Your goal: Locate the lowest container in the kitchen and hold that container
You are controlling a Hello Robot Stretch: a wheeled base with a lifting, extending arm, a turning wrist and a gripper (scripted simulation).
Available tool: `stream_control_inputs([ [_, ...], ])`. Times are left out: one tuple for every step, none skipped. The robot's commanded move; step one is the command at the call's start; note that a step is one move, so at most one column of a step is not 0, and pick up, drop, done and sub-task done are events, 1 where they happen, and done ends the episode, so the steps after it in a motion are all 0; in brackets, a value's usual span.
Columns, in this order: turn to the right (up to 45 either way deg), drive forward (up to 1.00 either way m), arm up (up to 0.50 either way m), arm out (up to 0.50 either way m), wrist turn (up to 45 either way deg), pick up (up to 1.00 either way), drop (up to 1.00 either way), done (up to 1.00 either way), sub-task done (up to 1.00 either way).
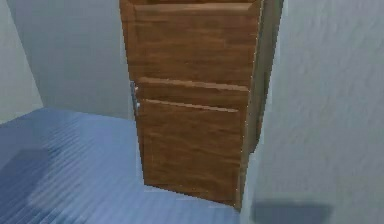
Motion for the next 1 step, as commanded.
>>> stream_control_inputs([
  [-42.0, 0.0, 0.0, 0.0, 0.0, 0.0, 0.0, 0.0, 0.0],
])
